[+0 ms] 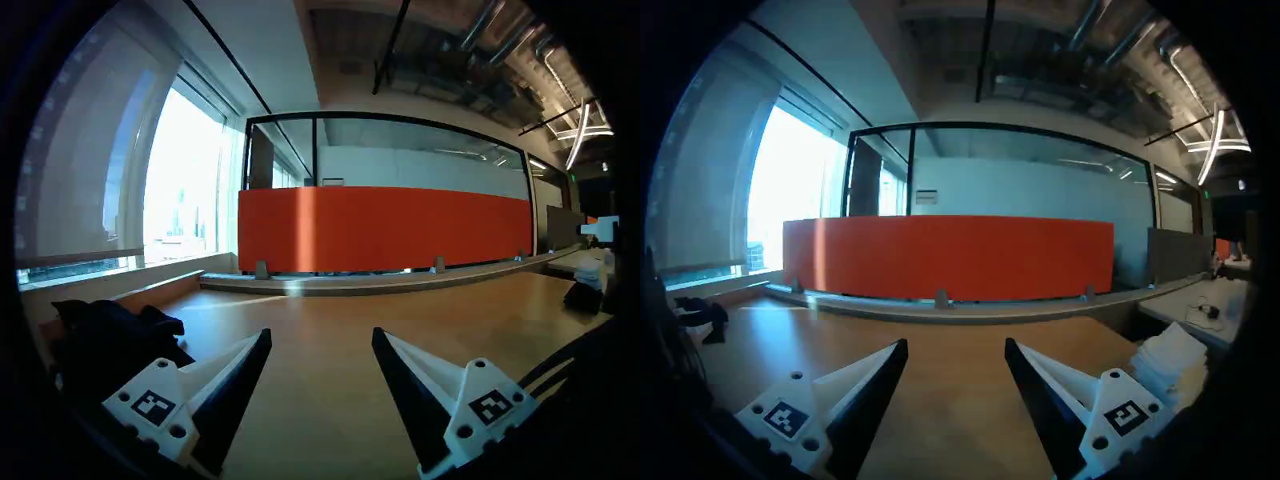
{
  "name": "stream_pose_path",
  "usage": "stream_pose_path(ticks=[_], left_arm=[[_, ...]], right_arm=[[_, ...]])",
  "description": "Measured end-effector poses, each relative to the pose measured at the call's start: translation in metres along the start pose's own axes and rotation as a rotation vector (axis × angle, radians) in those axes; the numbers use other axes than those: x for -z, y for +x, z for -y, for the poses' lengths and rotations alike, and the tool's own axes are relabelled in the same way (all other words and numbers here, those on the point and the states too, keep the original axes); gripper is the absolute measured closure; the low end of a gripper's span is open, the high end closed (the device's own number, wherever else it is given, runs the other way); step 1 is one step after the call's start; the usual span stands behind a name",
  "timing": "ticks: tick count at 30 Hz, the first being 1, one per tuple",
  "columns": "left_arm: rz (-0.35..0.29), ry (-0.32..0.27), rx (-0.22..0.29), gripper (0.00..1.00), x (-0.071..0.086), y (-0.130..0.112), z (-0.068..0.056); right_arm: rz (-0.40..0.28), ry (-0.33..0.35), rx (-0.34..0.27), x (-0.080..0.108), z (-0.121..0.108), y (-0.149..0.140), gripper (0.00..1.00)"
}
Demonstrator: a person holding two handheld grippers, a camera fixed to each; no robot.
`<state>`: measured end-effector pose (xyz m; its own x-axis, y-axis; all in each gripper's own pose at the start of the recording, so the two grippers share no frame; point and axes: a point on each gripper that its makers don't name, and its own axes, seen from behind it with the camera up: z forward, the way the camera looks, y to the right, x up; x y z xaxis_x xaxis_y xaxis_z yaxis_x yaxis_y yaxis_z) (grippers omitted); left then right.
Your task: Fold towel
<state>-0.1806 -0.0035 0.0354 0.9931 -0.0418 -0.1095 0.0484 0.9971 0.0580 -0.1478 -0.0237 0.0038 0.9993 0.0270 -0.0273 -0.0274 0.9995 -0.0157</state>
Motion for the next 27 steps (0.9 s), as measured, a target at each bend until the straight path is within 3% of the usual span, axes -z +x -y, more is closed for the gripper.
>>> stream_pose_path(ticks=[20,27], left_arm=[[-0.001,0.0,0.0,0.07,0.0,-0.002,0.0],[-0.001,0.0,0.0,0.07,0.0,-0.002,0.0]], right_arm=[[0.009,-0.026,-0.045,-0.01,-0.038,-0.073,0.06],[0.01,-0.033,-0.04,-0.009,-0.038,-0.079,0.06]])
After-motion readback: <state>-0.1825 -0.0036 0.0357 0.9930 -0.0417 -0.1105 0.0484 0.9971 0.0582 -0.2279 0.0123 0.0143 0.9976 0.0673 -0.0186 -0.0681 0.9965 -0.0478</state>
